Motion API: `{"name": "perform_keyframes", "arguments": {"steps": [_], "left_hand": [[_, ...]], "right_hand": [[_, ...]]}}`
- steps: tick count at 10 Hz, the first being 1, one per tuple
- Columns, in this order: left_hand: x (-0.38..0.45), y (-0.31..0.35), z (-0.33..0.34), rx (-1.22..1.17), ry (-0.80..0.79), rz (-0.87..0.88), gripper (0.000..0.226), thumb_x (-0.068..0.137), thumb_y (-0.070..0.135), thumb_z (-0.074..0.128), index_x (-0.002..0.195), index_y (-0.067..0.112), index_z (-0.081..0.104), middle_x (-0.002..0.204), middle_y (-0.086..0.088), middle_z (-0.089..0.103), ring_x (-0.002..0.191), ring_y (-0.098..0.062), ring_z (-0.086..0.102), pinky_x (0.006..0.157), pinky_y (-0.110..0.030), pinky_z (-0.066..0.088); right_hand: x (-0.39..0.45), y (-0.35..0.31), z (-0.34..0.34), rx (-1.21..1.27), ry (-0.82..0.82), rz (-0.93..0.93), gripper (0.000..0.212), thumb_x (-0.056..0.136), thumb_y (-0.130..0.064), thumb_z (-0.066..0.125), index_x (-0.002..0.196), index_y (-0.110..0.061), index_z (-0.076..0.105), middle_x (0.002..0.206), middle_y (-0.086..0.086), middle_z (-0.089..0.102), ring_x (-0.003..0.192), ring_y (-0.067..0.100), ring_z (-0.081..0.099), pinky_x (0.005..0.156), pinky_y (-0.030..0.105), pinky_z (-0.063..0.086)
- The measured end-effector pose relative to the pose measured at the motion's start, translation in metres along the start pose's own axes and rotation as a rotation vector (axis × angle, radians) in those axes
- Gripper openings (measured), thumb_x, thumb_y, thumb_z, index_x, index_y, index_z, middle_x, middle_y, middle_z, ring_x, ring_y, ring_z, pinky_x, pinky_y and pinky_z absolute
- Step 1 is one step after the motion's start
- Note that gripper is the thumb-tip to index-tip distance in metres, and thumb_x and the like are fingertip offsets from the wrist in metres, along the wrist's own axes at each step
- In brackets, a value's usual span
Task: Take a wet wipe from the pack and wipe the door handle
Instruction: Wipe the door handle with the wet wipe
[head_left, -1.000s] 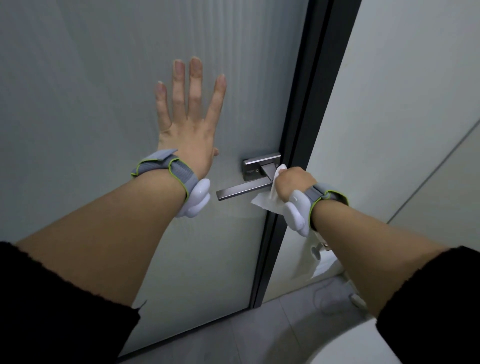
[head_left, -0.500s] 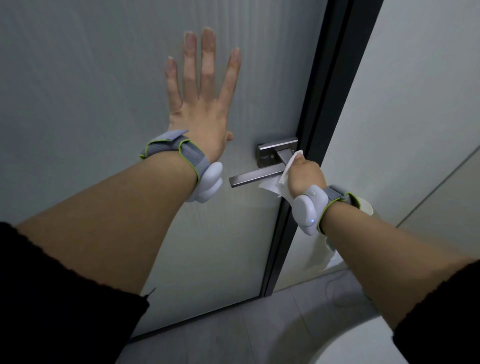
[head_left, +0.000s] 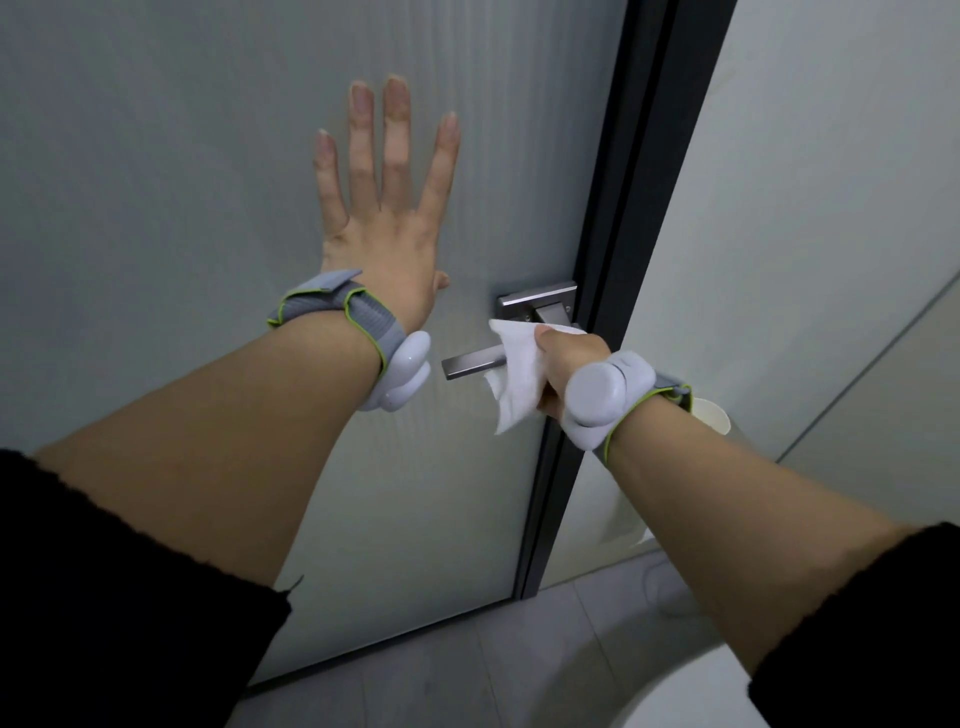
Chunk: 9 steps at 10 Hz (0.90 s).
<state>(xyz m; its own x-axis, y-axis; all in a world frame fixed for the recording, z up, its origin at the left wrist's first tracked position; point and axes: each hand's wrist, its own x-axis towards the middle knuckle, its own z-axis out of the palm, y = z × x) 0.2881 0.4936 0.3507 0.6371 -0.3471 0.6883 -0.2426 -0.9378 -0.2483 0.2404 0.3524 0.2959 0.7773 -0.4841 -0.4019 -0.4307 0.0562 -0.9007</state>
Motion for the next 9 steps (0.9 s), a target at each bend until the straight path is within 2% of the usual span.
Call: {"name": "perform_keyframes", "arguments": {"steps": [2,4,6,9], "left_hand": [[0.000,-0.001,0.004,0.001,0.038,0.014,0.126,0.056,0.045,0.084,0.151,0.019,0.005,0.156,-0.026,0.013,0.141,-0.048,0.014,0.111,-0.060,0.008],[0.000,-0.001,0.003,0.011,0.021,0.009,0.125,0.057,0.046,0.082,0.151,0.019,0.004,0.157,-0.025,0.012,0.142,-0.047,0.013,0.112,-0.059,0.009],[-0.001,-0.002,0.005,0.010,0.025,0.014,0.123,0.059,0.047,0.081,0.151,0.020,0.004,0.157,-0.024,0.012,0.142,-0.046,0.013,0.113,-0.059,0.010],[-0.002,-0.004,0.005,0.018,0.033,0.023,0.122,0.061,0.048,0.080,0.151,0.020,0.003,0.158,-0.022,0.012,0.143,-0.045,0.013,0.113,-0.058,0.010]], "right_hand": [[0.002,0.007,0.011,0.052,-0.068,0.004,0.055,0.088,-0.031,0.054,0.126,0.008,0.046,0.132,0.030,0.053,0.121,0.045,0.052,0.104,0.054,0.044],[0.012,0.001,0.000,0.101,-0.019,0.015,0.056,0.090,-0.030,0.053,0.129,0.009,0.043,0.137,0.030,0.049,0.126,0.045,0.048,0.107,0.053,0.041],[0.005,0.007,0.014,0.127,-0.093,0.027,0.061,0.086,-0.029,0.060,0.131,0.006,0.041,0.137,0.027,0.049,0.125,0.043,0.049,0.106,0.052,0.042],[0.010,0.005,0.011,0.255,-0.037,0.031,0.056,0.090,-0.024,0.057,0.133,0.006,0.037,0.141,0.026,0.046,0.127,0.042,0.048,0.106,0.050,0.043]]}}
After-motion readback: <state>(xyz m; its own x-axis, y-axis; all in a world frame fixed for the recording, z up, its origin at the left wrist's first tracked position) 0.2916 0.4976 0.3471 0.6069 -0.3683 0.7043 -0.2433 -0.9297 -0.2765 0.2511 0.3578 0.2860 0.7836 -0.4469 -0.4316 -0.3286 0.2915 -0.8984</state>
